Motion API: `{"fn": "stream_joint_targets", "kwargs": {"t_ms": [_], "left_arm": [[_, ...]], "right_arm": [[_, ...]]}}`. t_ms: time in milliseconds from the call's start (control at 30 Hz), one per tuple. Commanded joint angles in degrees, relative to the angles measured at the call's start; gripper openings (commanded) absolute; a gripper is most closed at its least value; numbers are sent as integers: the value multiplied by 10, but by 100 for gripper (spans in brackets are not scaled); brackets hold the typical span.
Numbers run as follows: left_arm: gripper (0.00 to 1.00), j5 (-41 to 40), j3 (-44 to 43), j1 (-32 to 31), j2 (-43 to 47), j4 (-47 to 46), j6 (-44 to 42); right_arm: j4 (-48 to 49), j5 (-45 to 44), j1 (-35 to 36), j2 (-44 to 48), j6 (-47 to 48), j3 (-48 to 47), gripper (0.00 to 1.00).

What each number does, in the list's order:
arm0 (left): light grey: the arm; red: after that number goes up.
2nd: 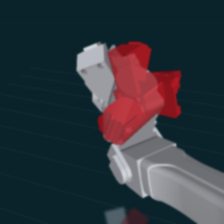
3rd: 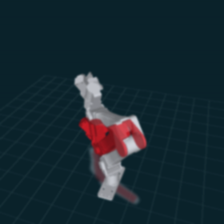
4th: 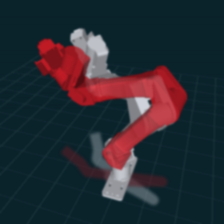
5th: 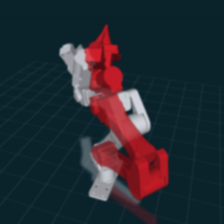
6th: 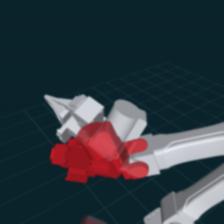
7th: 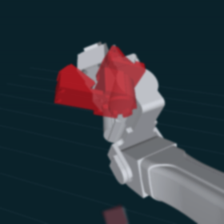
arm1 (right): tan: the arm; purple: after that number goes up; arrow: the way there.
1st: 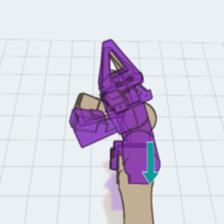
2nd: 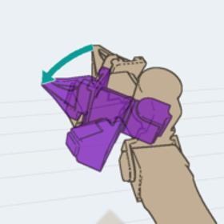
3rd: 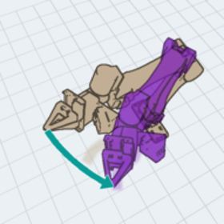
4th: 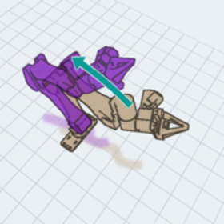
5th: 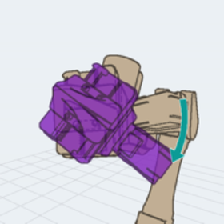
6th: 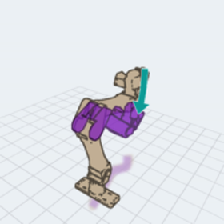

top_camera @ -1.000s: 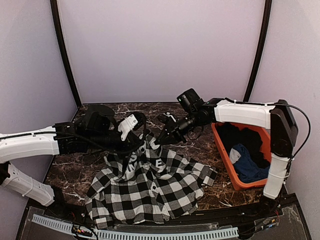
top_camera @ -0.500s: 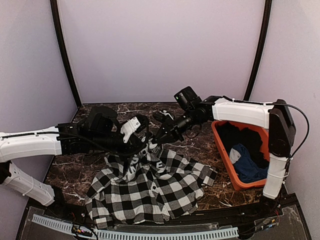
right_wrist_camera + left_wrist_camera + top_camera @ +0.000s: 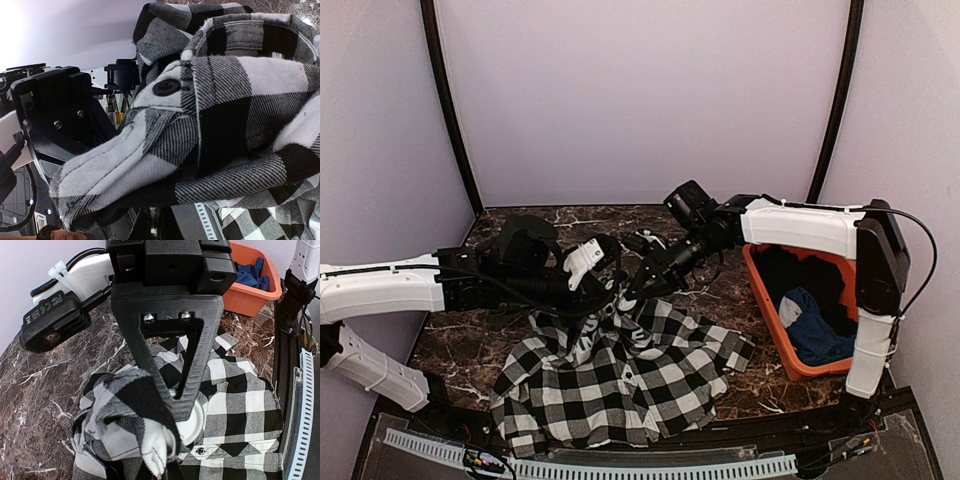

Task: Pin the brooch onto the clothing
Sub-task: Pin the brooch to the flattened clothing.

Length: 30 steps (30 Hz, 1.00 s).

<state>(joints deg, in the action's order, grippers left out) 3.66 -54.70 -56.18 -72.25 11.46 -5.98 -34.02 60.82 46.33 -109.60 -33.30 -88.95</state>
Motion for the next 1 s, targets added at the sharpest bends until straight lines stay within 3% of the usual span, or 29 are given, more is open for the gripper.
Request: {"fn": "stream_joint_targets", "kwargs": {"t_ms": [0,667,833,967], "left_arm": [[1,-6,-8,-2,-2,-6,-3],[2,-24,-7,-2,0,0,7],[32,63,-2,-2,4,-15,14],[44,114,-2,-2,-2,-12,11]], "right_arm": [[-19,19,20,12,29,-1,0],[-41,42,57,31,117,-5,0],[-36,34,56,25,162,1,0],[-33,26,56,20,183,-6,0]]}}
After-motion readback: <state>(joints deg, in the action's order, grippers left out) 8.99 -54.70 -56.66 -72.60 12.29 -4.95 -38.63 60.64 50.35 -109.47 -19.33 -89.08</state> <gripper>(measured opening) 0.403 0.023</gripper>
